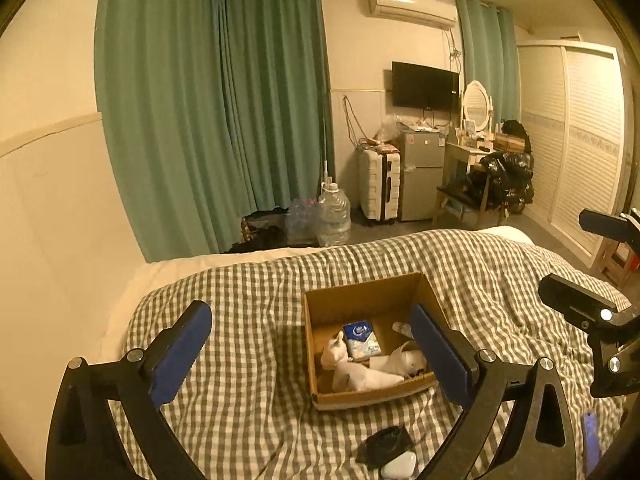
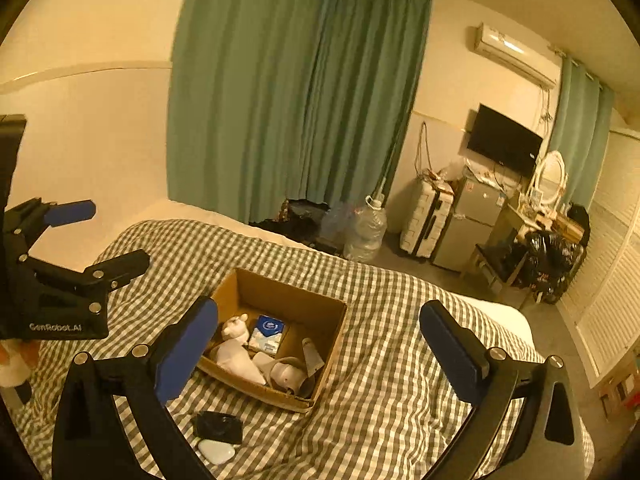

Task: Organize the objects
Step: 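Lift both tools away from the box toward the remaining items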

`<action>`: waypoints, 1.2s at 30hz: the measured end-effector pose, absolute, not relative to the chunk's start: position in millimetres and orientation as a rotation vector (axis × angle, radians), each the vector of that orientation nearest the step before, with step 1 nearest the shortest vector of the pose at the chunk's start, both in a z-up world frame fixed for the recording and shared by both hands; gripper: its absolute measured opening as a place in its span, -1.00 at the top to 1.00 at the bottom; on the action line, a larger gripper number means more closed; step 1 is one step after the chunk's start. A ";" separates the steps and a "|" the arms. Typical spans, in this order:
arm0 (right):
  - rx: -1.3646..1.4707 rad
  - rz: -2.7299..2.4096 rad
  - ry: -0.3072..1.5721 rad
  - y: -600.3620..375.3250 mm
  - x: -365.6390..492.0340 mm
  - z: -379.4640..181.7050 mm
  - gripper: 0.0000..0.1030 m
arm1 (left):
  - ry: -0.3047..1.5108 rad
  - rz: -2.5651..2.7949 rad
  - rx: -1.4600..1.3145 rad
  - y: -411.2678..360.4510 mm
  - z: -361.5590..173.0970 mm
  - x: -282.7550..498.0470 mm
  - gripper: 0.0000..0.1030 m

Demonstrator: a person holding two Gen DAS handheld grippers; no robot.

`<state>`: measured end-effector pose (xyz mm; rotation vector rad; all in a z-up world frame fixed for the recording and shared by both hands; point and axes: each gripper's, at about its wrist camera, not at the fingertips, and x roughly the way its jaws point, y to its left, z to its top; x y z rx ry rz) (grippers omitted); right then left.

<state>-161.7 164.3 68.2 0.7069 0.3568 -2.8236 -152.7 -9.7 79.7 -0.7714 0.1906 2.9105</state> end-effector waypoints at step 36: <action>1.427 -2.407 0.404 94.9 -181.3 -225.4 -0.81 | 0.148 2.860 -1.228 -44.2 -127.1 -144.6 -0.99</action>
